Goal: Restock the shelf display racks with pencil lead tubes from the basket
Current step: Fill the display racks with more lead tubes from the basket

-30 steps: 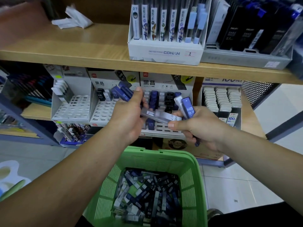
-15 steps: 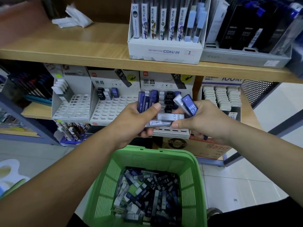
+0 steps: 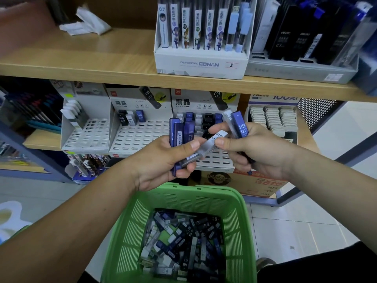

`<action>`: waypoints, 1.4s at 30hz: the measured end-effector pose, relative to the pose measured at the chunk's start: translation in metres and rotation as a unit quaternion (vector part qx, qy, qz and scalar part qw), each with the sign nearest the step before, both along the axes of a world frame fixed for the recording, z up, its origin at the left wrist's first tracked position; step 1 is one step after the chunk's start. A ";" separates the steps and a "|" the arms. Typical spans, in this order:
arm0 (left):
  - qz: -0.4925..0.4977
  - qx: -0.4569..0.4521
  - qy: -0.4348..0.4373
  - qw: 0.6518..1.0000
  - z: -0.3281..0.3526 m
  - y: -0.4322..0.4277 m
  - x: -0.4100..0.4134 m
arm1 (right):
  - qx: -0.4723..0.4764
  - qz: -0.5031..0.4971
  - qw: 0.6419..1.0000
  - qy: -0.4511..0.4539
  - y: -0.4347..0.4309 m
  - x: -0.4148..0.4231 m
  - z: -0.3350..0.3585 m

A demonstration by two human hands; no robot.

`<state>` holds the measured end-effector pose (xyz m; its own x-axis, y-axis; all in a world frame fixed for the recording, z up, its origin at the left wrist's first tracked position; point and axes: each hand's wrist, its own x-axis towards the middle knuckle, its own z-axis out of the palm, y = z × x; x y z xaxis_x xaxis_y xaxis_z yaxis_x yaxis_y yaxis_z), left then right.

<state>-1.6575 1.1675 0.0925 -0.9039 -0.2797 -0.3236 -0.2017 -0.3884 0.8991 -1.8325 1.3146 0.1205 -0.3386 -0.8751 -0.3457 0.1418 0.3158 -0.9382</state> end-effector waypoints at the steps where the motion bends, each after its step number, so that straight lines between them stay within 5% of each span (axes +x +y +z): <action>1: -0.002 0.011 0.003 1.000 -0.001 -0.001 0.000 | 0.001 -0.022 1.000 -0.016 -0.001 0.001 -0.001; 9: 0.043 -0.102 -0.044 0.993 -0.008 0.001 -0.002 | -0.003 -0.206 0.978 -0.022 -0.011 -0.011 -0.009; 13: 0.084 -0.064 -0.051 0.993 -0.009 0.002 -0.002 | 0.012 -0.242 0.969 -0.038 -0.012 -0.007 -0.010; 20: 0.099 0.031 -0.034 0.994 -0.013 0.017 -0.008 | 0.032 -0.197 0.977 -0.071 -0.019 0.005 -0.016; 27: 0.117 0.018 -0.062 0.991 -0.016 0.017 -0.010 | 0.026 -0.137 0.988 -0.059 -0.015 0.007 -0.007; 31: 0.097 0.069 -0.058 0.991 -0.014 0.014 -0.010 | 0.002 -0.017 0.997 0.077 -0.009 0.009 -0.002; 36: 0.098 0.084 -0.037 0.991 -0.009 0.007 -0.007 | 0.013 0.004 0.966 0.258 -0.010 0.006 -0.008; 42: 0.174 0.102 0.034 0.979 -0.002 0.005 -0.008 | 0.069 -0.002 0.990 0.122 -0.008 0.008 -0.011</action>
<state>-1.6656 1.1720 0.0909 -0.7865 -0.5108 -0.3471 0.0326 -0.5956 0.8026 -1.8248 1.3071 0.1092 -0.4300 -0.8239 -0.3692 -0.0831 0.4433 -0.8925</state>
